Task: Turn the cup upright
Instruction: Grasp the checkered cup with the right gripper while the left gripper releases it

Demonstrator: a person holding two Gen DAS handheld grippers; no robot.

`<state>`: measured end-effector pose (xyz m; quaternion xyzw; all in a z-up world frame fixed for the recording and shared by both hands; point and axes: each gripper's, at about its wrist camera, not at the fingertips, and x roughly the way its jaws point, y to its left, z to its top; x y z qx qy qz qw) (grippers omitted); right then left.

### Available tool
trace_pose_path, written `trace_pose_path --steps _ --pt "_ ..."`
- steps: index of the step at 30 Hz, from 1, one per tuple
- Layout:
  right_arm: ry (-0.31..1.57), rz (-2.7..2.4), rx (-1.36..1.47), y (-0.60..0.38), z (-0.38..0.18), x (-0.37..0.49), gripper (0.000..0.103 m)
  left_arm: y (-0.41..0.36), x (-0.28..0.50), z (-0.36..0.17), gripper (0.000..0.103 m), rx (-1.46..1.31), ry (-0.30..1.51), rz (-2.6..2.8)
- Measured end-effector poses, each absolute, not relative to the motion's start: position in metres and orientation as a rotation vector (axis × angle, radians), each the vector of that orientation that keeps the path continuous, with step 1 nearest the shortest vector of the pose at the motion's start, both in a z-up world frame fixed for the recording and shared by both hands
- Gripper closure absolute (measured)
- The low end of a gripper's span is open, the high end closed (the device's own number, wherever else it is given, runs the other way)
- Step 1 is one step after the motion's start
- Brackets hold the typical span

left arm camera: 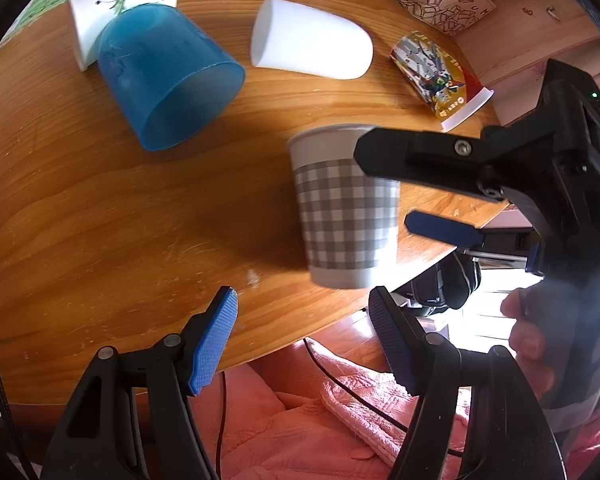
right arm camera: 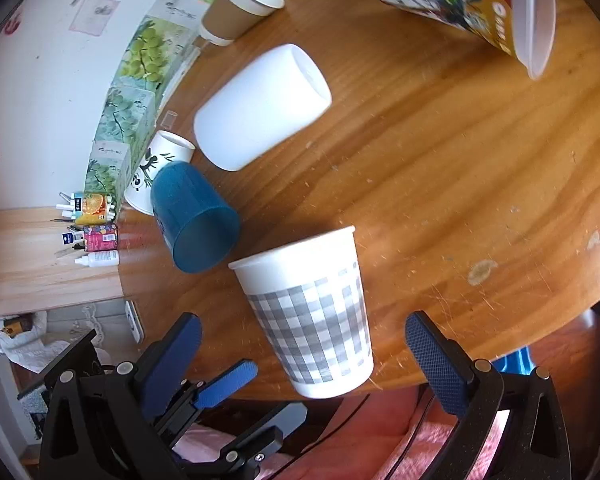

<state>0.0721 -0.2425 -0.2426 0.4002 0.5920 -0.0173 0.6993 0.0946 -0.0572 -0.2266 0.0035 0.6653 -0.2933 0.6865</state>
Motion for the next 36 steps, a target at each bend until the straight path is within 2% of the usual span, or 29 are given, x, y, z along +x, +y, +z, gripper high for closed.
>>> trace_pose_path --steps 15,24,31,36 --pt "1.279 -0.129 0.707 -0.221 -0.253 0.097 0.001 -0.031 0.105 -0.226 0.031 0.021 1.502 -0.662" --pt "1.281 -0.15 0.725 -0.22 -0.264 0.102 0.011 -0.02 0.111 -0.231 0.031 0.049 1.526 -0.666" --pt "1.266 -0.161 0.728 -0.22 -0.263 0.103 0.027 -0.012 0.115 -0.235 0.031 0.068 1.54 -0.674" --pt "1.259 -0.164 0.733 -0.219 -0.259 0.103 0.029 -0.012 0.119 -0.235 0.031 0.083 1.538 -0.683"
